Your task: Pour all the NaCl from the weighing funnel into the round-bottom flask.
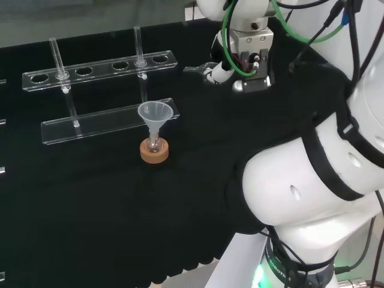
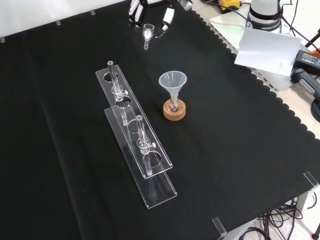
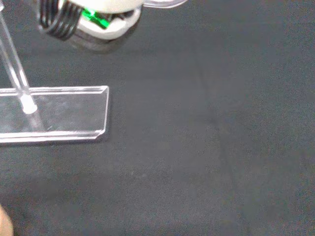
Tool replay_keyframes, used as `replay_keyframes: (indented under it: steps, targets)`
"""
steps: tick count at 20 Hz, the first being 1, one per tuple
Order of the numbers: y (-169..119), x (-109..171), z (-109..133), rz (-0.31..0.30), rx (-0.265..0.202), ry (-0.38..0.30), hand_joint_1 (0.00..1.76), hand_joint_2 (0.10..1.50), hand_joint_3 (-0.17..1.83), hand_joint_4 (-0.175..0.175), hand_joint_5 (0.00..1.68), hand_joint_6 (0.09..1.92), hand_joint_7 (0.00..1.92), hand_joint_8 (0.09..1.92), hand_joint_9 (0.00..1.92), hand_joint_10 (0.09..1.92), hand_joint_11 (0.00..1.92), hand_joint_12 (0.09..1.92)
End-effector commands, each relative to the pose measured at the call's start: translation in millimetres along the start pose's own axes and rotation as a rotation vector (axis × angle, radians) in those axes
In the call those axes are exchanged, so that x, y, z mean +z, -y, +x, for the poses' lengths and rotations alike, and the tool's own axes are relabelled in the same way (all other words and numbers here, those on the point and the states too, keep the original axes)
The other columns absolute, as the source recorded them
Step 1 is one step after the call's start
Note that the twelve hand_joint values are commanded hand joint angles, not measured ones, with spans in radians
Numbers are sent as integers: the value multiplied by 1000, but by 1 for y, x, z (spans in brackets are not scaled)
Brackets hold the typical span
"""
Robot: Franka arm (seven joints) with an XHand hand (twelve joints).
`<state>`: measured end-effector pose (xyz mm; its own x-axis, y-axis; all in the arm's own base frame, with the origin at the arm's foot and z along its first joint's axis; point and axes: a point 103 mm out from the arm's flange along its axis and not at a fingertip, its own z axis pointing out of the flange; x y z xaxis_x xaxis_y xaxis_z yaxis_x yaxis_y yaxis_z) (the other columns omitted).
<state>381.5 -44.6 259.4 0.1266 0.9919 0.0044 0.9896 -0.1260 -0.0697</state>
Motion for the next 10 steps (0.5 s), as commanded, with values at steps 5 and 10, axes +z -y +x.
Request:
replay_keyframes:
  steps: [5, 10]
  targets:
    - [38, 9, 36, 81, -24, 67, 1133, 725, 470, 175, 1365, 427, 745, 693, 1211, 195, 1025, 916]
    - [41, 13, 47, 110, -42, 120, 1133, 724, 469, 175, 1367, 423, 741, 694, 1199, 188, 1016, 915]
